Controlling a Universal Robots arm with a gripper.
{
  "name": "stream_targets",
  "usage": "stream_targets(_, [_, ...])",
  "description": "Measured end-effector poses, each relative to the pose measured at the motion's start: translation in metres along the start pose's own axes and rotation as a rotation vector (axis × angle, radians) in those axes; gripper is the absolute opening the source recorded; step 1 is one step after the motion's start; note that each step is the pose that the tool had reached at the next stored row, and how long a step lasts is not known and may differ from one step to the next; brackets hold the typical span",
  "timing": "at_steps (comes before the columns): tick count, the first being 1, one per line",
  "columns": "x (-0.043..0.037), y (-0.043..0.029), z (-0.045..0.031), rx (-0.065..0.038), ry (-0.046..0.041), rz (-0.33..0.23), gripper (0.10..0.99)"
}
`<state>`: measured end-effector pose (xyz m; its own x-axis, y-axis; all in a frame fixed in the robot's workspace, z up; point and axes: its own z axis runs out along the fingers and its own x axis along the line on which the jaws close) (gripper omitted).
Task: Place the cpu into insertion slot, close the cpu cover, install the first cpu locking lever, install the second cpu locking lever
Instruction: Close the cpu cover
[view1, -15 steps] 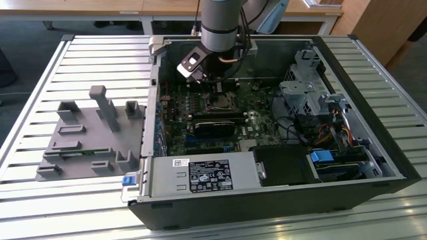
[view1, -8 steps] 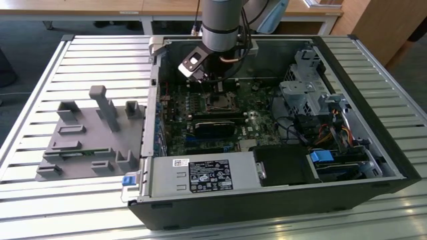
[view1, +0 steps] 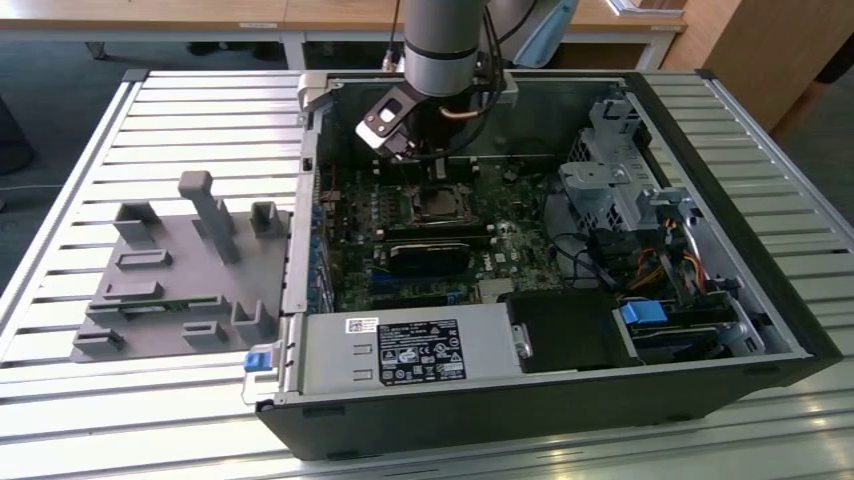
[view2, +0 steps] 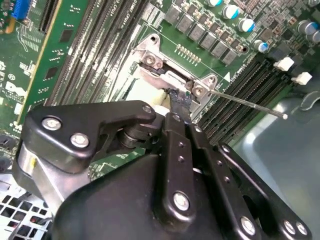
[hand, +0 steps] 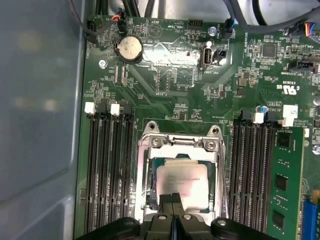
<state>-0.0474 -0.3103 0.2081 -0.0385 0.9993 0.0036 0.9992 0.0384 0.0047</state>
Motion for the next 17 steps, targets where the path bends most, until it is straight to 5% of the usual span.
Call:
stream_targets(6, [-0.0087,-0.0014,0.0014,0.0,-0.0008,0.0,0.106])
stream_targets(17, [-0.0102,-0.0002,0.0081,0.0,-0.0028,0.0,0.106])
